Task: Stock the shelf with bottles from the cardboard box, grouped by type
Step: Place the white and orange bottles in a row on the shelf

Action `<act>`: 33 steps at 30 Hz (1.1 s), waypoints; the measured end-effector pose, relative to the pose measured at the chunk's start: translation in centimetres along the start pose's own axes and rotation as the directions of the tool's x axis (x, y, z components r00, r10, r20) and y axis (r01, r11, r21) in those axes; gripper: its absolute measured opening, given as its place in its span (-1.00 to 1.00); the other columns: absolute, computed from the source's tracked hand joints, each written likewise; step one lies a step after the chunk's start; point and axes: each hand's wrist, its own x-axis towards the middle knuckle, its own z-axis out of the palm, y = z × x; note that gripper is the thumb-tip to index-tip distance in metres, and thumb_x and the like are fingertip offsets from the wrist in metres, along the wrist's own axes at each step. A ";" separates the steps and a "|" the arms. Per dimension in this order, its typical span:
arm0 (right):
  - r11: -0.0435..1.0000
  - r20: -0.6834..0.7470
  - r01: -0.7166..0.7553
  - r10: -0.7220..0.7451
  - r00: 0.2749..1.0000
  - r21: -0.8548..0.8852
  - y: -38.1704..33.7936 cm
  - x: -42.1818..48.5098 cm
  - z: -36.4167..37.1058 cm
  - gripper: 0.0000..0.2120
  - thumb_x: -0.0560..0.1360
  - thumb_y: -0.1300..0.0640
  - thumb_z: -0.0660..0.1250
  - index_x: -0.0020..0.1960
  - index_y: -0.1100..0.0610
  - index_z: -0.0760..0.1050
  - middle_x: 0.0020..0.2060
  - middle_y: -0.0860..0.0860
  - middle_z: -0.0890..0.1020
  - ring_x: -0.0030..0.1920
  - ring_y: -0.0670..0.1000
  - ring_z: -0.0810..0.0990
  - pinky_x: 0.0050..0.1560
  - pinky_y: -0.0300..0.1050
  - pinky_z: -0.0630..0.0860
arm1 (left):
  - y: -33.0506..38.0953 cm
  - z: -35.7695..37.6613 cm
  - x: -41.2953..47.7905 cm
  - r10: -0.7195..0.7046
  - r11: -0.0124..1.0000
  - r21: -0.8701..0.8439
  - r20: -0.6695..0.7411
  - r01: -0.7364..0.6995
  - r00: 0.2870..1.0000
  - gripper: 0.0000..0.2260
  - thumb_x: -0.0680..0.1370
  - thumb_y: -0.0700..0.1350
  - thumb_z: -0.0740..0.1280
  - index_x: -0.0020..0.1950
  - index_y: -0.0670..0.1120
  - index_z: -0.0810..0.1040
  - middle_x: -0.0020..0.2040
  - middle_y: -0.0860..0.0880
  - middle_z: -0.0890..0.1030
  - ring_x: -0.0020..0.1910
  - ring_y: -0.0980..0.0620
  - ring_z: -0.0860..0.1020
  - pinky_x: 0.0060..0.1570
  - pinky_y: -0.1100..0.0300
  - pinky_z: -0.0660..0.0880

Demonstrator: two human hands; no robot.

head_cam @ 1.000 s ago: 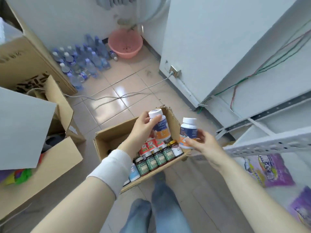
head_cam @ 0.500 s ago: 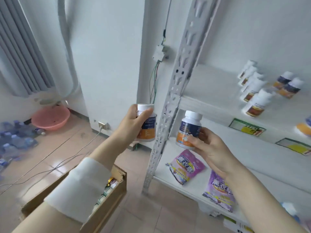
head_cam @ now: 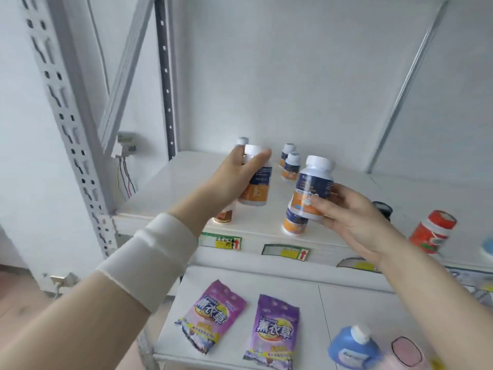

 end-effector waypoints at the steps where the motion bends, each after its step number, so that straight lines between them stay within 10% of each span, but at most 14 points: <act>1: 1.000 -0.016 0.013 -0.013 1.000 -0.002 -0.3 1.0 -0.9 -0.63 0.42 0.28 0.31 0.22 0.25 0.43 0.02 0.08 0.61 -0.04 -0.01 0.62 -0.03 -0.21 0.61 | 0.2 0.8 1.6 0.001 1.000 0.025 0.019 -0.001 1.000 -0.70 0.55 0.10 0.25 0.09 -0.11 0.43 0.09 -0.18 0.59 0.08 -0.13 0.58 0.15 -0.09 0.51; 9: 0.991 -0.137 0.045 -0.063 0.989 -0.125 0.2 9.4 -5.1 -0.58 0.44 0.31 0.34 0.28 0.28 0.38 0.15 0.16 0.59 0.16 0.11 0.58 0.22 0.00 0.48 | -2.3 4.3 14.1 -0.021 0.994 0.110 0.192 0.000 0.981 -0.78 0.54 0.11 0.27 0.08 0.01 0.45 -0.13 0.07 0.55 -0.15 0.13 0.55 -0.22 0.31 0.46; 14: 0.977 -0.143 -0.021 -0.010 0.990 -0.213 3.3 13.3 -5.9 -0.60 0.38 0.27 0.43 0.17 0.11 0.41 -0.01 -0.02 0.64 -0.07 -0.17 0.62 -0.12 -0.37 0.53 | -5.4 5.9 19.4 -0.056 0.971 0.239 0.279 -0.013 0.959 -0.73 0.52 0.04 0.33 0.18 -0.02 0.46 -0.12 0.03 0.56 -0.16 0.05 0.54 -0.19 0.33 0.45; 25: 0.938 -0.080 -0.130 0.109 0.991 -0.321 9.9 15.4 -6.0 -0.52 0.22 0.28 0.56 -0.01 -0.05 0.43 -0.07 -0.09 0.63 -0.17 -0.18 0.65 -0.17 -0.30 0.57 | -8.3 6.4 23.1 -0.154 0.819 0.564 0.400 -0.110 0.903 -0.75 0.47 0.01 0.40 0.07 -0.03 0.47 -0.19 0.20 0.42 -0.26 0.22 0.42 -0.46 0.60 0.30; 33: 0.933 -0.059 -0.167 0.156 0.986 -0.319 11.6 15.7 -6.1 -0.50 0.05 0.07 0.54 -0.08 -0.09 0.43 -0.23 -0.22 0.63 -0.23 -0.29 0.63 -0.29 -0.41 0.50 | -9.5 7.2 23.0 -0.188 0.754 0.641 0.423 -0.146 0.887 -0.63 0.45 0.05 0.41 0.14 -0.13 0.50 -0.05 0.00 0.51 -0.07 0.02 0.48 -0.21 0.38 0.33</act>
